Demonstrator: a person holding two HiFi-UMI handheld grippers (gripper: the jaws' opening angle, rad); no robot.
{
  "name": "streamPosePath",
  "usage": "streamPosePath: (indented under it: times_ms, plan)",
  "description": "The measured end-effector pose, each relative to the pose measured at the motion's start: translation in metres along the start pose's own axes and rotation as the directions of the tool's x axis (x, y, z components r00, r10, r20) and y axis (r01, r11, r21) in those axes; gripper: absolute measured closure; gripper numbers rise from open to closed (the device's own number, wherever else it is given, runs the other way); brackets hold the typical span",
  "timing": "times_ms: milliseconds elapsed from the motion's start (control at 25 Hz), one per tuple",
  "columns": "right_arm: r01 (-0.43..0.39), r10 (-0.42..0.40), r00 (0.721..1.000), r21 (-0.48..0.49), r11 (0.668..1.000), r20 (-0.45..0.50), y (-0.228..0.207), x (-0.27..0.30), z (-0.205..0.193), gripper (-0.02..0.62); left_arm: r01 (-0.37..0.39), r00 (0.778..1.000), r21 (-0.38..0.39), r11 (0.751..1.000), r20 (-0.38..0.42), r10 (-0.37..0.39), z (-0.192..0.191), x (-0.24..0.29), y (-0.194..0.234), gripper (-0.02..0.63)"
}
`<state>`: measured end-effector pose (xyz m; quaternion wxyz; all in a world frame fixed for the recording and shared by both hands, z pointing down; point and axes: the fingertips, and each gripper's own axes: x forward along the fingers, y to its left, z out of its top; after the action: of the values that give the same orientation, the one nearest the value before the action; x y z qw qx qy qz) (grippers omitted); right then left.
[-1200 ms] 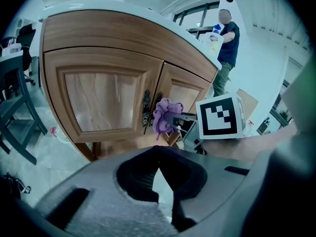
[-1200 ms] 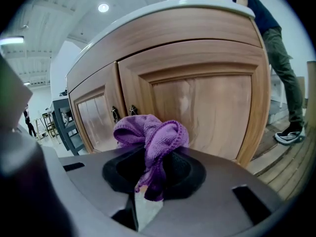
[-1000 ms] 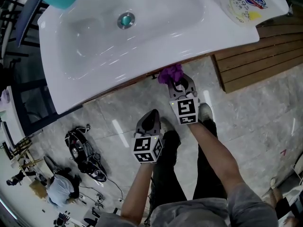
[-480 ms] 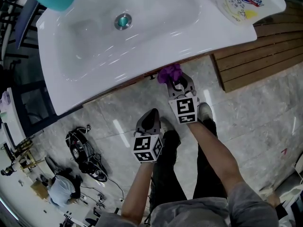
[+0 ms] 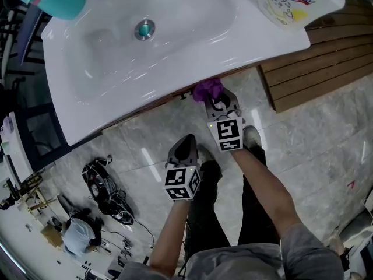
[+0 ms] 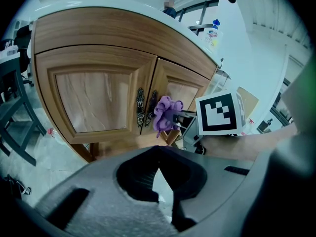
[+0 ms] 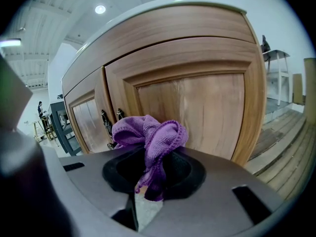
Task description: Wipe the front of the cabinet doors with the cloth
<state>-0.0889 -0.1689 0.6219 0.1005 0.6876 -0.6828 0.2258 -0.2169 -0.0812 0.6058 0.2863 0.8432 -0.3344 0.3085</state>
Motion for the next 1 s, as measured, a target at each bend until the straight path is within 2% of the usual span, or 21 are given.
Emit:
streamPosePath:
  times_ms: [1000]
  plan:
    - [-0.050,0.050,0.999,0.014,0.999,-0.002,-0.034,-0.005,0.001,0.502,-0.038,0.999,-0.024,0.999,-0.014,0.038,-0.002,0.012,-0.045,0.598]
